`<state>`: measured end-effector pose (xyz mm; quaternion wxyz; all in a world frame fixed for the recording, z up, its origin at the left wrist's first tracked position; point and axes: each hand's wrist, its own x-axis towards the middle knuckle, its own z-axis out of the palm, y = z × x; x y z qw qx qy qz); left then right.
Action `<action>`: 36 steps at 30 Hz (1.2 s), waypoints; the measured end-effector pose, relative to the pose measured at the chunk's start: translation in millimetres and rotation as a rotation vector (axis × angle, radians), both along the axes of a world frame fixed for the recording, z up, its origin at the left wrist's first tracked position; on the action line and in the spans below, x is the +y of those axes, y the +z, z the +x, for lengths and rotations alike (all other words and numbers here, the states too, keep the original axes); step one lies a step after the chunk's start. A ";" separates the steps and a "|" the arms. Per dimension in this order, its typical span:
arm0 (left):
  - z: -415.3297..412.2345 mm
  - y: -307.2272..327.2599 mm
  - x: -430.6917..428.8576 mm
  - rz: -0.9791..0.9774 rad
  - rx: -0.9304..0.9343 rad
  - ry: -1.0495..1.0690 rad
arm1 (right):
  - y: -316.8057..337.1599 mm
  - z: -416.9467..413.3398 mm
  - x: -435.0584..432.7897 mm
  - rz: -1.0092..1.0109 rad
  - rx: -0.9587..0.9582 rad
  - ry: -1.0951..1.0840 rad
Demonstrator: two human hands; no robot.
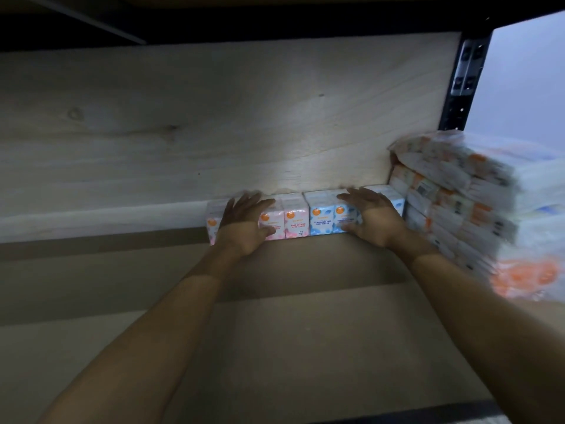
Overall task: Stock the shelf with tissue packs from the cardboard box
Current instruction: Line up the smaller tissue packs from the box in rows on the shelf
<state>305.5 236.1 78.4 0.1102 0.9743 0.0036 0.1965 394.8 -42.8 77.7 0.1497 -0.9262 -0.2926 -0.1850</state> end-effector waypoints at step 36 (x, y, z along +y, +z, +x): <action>-277.0 -49.7 -209.4 -0.192 -0.075 -0.451 | -49.7 -356.8 -105.2 0.179 0.126 -0.109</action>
